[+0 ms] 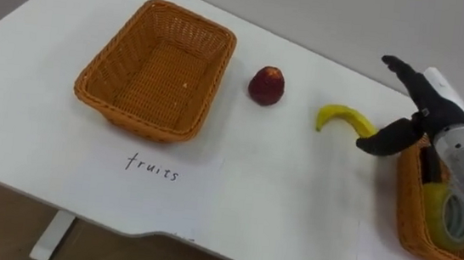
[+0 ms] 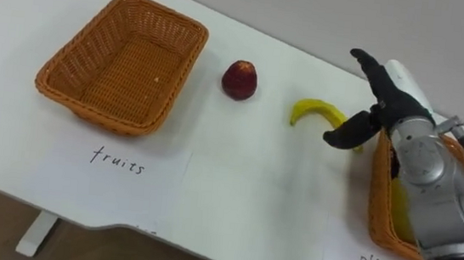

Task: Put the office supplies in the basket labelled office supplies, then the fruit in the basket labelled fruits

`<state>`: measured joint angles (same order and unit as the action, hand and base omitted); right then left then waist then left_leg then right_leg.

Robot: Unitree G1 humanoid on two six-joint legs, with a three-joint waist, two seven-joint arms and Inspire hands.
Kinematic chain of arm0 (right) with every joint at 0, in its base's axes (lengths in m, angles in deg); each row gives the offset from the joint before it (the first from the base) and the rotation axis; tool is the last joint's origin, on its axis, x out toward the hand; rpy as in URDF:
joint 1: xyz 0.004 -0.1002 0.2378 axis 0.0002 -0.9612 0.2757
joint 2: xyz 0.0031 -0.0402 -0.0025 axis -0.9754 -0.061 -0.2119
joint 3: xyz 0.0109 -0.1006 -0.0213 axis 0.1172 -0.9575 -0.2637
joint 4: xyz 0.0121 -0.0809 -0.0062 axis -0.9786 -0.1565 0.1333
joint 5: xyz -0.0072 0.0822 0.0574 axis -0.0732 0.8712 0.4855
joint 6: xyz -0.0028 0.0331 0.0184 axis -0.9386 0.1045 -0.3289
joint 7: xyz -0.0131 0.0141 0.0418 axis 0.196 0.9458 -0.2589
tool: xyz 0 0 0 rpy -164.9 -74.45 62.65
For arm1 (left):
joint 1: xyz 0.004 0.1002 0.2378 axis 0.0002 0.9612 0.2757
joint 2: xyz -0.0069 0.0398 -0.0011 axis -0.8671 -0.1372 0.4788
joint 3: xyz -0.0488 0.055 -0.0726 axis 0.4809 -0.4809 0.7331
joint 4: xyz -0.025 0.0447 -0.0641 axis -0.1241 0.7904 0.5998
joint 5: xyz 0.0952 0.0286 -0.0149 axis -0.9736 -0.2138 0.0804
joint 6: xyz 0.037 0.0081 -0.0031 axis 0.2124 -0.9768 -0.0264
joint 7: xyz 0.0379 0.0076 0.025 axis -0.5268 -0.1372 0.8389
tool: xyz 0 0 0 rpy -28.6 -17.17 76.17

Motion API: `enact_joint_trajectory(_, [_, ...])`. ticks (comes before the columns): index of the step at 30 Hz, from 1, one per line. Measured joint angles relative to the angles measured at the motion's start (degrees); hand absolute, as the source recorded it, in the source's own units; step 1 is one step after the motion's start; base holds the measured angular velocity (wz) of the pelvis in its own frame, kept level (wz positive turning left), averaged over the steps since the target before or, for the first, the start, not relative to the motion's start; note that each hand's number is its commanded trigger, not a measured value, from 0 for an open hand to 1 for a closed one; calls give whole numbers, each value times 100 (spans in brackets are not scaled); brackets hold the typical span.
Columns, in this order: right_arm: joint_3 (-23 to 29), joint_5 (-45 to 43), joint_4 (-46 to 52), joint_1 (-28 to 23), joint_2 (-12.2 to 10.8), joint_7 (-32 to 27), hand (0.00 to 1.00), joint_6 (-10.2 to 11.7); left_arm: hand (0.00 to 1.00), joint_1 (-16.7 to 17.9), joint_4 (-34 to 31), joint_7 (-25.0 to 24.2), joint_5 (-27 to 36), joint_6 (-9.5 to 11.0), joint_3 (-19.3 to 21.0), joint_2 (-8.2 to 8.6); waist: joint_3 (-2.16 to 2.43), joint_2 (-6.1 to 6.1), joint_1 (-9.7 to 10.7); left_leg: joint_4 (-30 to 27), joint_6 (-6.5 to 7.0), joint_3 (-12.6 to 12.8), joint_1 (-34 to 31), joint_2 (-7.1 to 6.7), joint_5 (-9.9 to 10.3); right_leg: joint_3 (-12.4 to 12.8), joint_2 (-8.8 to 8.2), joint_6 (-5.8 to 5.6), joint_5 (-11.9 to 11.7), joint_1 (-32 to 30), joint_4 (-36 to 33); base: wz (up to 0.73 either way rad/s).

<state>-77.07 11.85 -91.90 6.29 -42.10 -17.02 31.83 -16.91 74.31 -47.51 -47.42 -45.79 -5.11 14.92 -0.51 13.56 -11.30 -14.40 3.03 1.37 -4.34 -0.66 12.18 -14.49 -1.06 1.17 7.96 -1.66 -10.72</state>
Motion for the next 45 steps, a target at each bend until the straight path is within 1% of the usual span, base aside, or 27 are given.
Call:
enact_joint_trajectory(2, [0, -118, -110, 120, 0, -13, 0, 0, 0, -43, 0, 44, 1, 1, -1, 0, -8, 21, -5, -36, 0, -11, -92, 0, 0, -12, 1, 4, -4, -74, 0, 7])
enact_joint_trajectory(3, [0, -152, -165, 181, 0, -31, 0, 1, 0, -59, -1, 72, 1, 1, -4, -1, -24, 32, -4, -48, 0, -21, -128, 0, 0, -26, 1, 5, -7, -98, 0, 4])
enact_joint_trajectory(8, [-65, -382, -248, 222, 0, -138, 0, 1, 0, -86, 1, 107, 44, 1, -295, -18, -42, 53, -18, -127, 5, -32, -349, 3, 5, -19, 6, 8, -29, -274, 3, 1])
enact_joint_trajectory(10, [-173, -388, -332, 222, 0, -146, 0, 2, 0, -109, 1, 106, 60, 6, -387, -18, -46, 57, -14, -139, 6, -40, -427, 6, 3, -16, 8, 6, -52, -351, 7, 0])
enact_joint_trajectory(11, [-215, -387, -362, 223, 0, -146, 0, 2, 0, -112, 5, 106, 57, 6, -403, -18, -46, 56, -27, -139, 6, -34, -427, 6, 3, -8, 8, 5, -54, -351, 9, 0])
enact_joint_trajectory(13, [-314, -385, -437, 224, -1, -147, 0, 0, 0, -166, 42, 107, 56, 8, -455, -23, -64, 36, -32, -136, 6, -32, -434, 6, 3, 1, 6, 5, -54, -359, 8, 0])
enact_joint_trajectory(14, [-331, -385, -437, 230, -1, -147, 0, 2, 0, -175, 42, 107, 56, 10, -471, -23, -63, 36, -32, -136, 6, -35, -439, 6, 3, 2, 6, 5, -54, -364, 8, 0])
enact_joint_trajectory(15, [-372, -385, -442, 237, 0, -151, 0, 3, 0, -202, 47, 110, 56, 12, -504, -25, -76, 19, -36, -134, 6, -38, -449, 6, 3, 4, 8, 5, -54, -380, 7, -4])
enact_joint_trajectory(17, [-470, -384, -482, 265, 0, -152, 0, 9, 0, -236, 46, 113, 56, 32, -507, -25, -64, 34, -33, -140, 5, -30, -495, 13, 2, 4, 12, 12, -59, -433, 3, -2])
enact_joint_trajectory(19, [-489, -384, -598, 271, -1, -151, 0, 30, 0, -262, 41, 111, 45, 45, -511, -26, -73, 23, -50, -145, 5, -19, -519, 15, 0, -4, 13, 16, -64, -452, 7, 0])
enact_joint_trajectory(21, [-509, -384, -668, 292, 0, -151, 0, 20, 0, -264, 36, 110, 50, 47, -512, -35, -72, 25, -83, -130, 5, 10, -527, 17, 0, 2, 11, 15, -64, -474, 3, -3])
enact_joint_trajectory(22, [-521, -384, -716, 325, 0, -151, 0, 21, 0, -285, 35, 105, 55, 47, -515, -37, -60, 40, -104, -132, 5, 25, -556, 21, 0, 7, 12, 16, -65, -517, -2, -6])
enact_joint_trajectory(29, [-543, -372, -866, 398, 0, -145, 0, 52, 0, -405, 67, 49, 57, 78, -611, -43, -62, 39, -170, -131, 8, -6, -606, 21, -5, -63, 8, 18, -66, -554, 10, 3])
enact_joint_trajectory(31, [-709, -372, -1087, 597, 0, -145, 0, 93, 0, -444, 87, 48, 60, 90, -617, -44, -61, 41, -176, -121, 8, 10, -615, 21, -5, -58, 8, 18, -66, -582, 7, -4])
enact_joint_trajectory(35, [-736, -375, -1201, 722, 1, -144, 0, 194, 0, -466, 92, 48, 58, 163, -616, -46, -56, 46, -179, -129, 7, -20, -693, 21, -8, -64, 10, 20, -72, -646, 10, 1])
enact_joint_trajectory(37, [-738, -382, -1320, 772, 0, -143, 0, 197, 0, -458, 105, 33, 96, 170, -616, -45, -57, 45, -188, -142, 8, -57, -707, 16, -9, -159, 2, 20, -72, -652, 14, 5])
enact_joint_trajectory(39, [-739, -381, -1406, 814, 0, -143, 0, 203, 0, -448, 107, 33, 119, 169, -613, -47, -59, 42, -209, -163, 7, -68, -707, 15, -9, -176, 1, 20, -72, -651, 19, 2])
enact_joint_trajectory(43, [-914, -371, -1757, 899, 0, -162, 0, 215, 0, -452, 106, 36, 122, 176, -618, -46, -67, 33, -325, -182, 7, -69, -704, 16, -9, -214, -8, 20, -72, -637, 19, 0])
enact_joint_trajectory(45, [-916, -378, -1763, 925, 1, -201, 0, 264, 0, -450, 107, 43, 122, 175, -616, -46, -73, 25, -335, -181, 8, -75, -708, 14, -9, -275, -36, 20, -72, -633, 18, 3])
